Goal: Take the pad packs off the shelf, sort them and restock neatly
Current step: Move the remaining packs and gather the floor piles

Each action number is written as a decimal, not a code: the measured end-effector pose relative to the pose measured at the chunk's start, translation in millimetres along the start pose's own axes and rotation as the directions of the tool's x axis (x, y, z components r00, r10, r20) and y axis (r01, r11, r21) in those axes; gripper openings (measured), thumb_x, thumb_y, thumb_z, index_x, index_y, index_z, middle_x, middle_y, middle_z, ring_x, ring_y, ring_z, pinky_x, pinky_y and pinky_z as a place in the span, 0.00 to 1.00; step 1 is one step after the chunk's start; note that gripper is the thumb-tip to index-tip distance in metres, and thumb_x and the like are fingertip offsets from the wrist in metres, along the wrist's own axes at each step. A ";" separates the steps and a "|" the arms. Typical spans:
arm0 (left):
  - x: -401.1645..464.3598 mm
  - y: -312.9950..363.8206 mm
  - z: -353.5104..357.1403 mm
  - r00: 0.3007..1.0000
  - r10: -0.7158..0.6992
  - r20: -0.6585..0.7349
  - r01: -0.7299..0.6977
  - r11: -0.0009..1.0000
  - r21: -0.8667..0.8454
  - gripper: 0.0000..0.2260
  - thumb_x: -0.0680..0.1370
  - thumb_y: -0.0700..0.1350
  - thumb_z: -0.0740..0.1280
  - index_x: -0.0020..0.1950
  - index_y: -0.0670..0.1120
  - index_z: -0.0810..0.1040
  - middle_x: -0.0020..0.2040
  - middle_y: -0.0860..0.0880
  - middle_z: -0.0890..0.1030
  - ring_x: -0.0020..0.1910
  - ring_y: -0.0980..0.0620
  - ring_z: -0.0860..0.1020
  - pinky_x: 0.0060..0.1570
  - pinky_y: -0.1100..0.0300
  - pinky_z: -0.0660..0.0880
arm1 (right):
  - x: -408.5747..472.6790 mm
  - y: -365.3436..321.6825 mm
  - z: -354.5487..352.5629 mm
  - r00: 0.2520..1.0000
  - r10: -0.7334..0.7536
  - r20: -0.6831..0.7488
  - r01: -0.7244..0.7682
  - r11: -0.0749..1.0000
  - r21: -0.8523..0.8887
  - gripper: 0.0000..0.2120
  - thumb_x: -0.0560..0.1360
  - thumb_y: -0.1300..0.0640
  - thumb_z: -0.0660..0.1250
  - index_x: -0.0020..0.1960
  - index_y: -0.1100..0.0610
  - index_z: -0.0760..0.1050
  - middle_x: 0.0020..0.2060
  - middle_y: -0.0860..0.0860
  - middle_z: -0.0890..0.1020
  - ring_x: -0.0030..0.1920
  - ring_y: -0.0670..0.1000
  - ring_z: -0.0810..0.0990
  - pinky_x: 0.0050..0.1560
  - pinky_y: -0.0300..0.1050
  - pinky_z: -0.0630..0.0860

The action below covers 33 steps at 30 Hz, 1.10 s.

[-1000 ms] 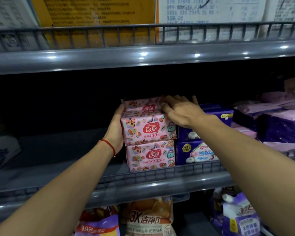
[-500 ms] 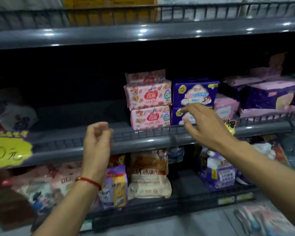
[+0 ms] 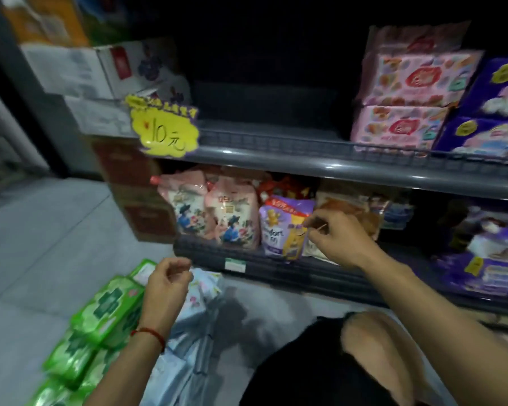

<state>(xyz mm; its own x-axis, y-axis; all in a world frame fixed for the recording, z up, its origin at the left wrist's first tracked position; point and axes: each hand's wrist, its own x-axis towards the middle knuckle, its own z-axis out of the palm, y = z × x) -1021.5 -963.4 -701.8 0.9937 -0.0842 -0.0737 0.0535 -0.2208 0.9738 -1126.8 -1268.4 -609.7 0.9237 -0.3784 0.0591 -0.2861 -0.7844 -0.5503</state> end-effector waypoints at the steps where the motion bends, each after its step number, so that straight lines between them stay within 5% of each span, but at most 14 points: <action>1: -0.3 -17.2 -12.4 0.999 -0.042 -0.027 0.042 0.999 0.008 0.09 0.77 0.30 0.66 0.49 0.44 0.79 0.45 0.48 0.82 0.47 0.45 0.80 0.54 0.43 0.78 | 7.4 -11.4 14.9 0.999 -0.002 0.052 0.001 1.000 0.019 0.08 0.77 0.58 0.68 0.53 0.52 0.84 0.48 0.47 0.85 0.48 0.49 0.83 0.50 0.43 0.75; 5: -7.7 -74.3 -58.7 0.982 -0.094 -0.162 0.102 0.994 0.041 0.12 0.75 0.27 0.66 0.47 0.43 0.80 0.46 0.49 0.83 0.45 0.45 0.80 0.48 0.51 0.77 | 29.8 -53.6 93.7 0.939 -0.104 0.329 0.106 0.994 0.011 0.03 0.78 0.54 0.66 0.51 0.48 0.79 0.51 0.50 0.85 0.50 0.51 0.82 0.55 0.49 0.79; 8: -11.3 -100.9 -93.1 0.960 -0.105 -0.260 0.122 0.991 0.051 0.14 0.74 0.29 0.67 0.46 0.49 0.81 0.43 0.48 0.83 0.41 0.49 0.79 0.46 0.53 0.77 | 35.8 -82.9 153.6 0.834 -0.143 0.532 0.202 0.978 -0.053 0.10 0.79 0.51 0.65 0.59 0.50 0.78 0.56 0.50 0.83 0.54 0.53 0.81 0.56 0.52 0.79; 12: -3.1 -119.9 -132.1 0.916 0.067 -0.396 0.085 0.932 0.352 0.13 0.70 0.34 0.73 0.50 0.50 0.81 0.48 0.49 0.81 0.47 0.49 0.79 0.50 0.48 0.79 | 38.7 -118.6 205.7 0.738 -0.170 0.653 0.359 0.918 -0.166 0.20 0.80 0.48 0.65 0.71 0.51 0.72 0.67 0.53 0.77 0.63 0.57 0.77 0.60 0.55 0.78; 15: 31.8 -130.2 -148.9 0.952 0.155 -0.262 0.066 0.737 0.673 0.26 0.69 0.42 0.77 0.66 0.45 0.76 0.63 0.42 0.74 0.64 0.40 0.71 0.65 0.48 0.69 | 44.3 -142.8 227.4 0.746 -0.250 0.617 0.433 0.886 -0.165 0.21 0.81 0.48 0.64 0.72 0.52 0.72 0.68 0.54 0.75 0.65 0.58 0.75 0.60 0.55 0.76; 19: 86.5 -151.6 -158.0 0.987 -0.147 -0.066 0.128 0.469 0.874 0.55 0.66 0.59 0.79 0.83 0.51 0.49 0.81 0.40 0.53 0.80 0.39 0.50 0.77 0.39 0.52 | 47.8 -160.4 243.3 0.780 -0.298 0.550 0.441 0.885 -0.147 0.17 0.81 0.50 0.64 0.68 0.53 0.75 0.64 0.55 0.77 0.63 0.59 0.77 0.56 0.55 0.77; 23: 103.2 -166.7 -167.3 0.963 -0.271 -0.009 0.120 0.397 0.910 0.62 0.63 0.57 0.82 0.82 0.53 0.40 0.78 0.39 0.56 0.78 0.38 0.55 0.72 0.37 0.63 | 46.6 -156.2 245.7 0.794 -0.304 0.526 0.446 0.880 -0.164 0.16 0.81 0.51 0.64 0.67 0.52 0.76 0.64 0.54 0.77 0.62 0.58 0.78 0.54 0.53 0.78; 28: 99.9 -151.6 -177.1 0.998 -0.069 0.008 0.028 0.499 0.866 0.59 0.61 0.50 0.84 0.82 0.47 0.50 0.70 0.41 0.65 0.69 0.40 0.62 0.66 0.46 0.71 | 49.5 -145.9 241.8 0.827 -0.255 0.500 0.367 0.920 -0.138 0.16 0.79 0.52 0.65 0.66 0.51 0.77 0.65 0.52 0.78 0.62 0.56 0.78 0.57 0.53 0.77; 33: 83.6 -88.7 -184.5 0.915 0.366 0.171 -0.320 0.400 0.859 0.56 0.58 0.47 0.84 0.81 0.45 0.59 0.68 0.42 0.68 0.67 0.40 0.66 0.64 0.44 0.72 | 54.9 -153.1 234.4 0.879 -0.224 0.421 0.149 0.967 0.205 0.27 0.78 0.45 0.71 0.73 0.52 0.73 0.68 0.48 0.77 0.66 0.50 0.77 0.66 0.51 0.75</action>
<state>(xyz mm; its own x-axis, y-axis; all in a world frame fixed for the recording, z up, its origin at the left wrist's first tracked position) -925.0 -771.5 -754.7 0.9119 -0.3238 0.2522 -0.3813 -0.8957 0.2289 -972.6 -1053.8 -717.4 0.9832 0.0504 -0.1755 -0.0873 -0.7146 -0.6941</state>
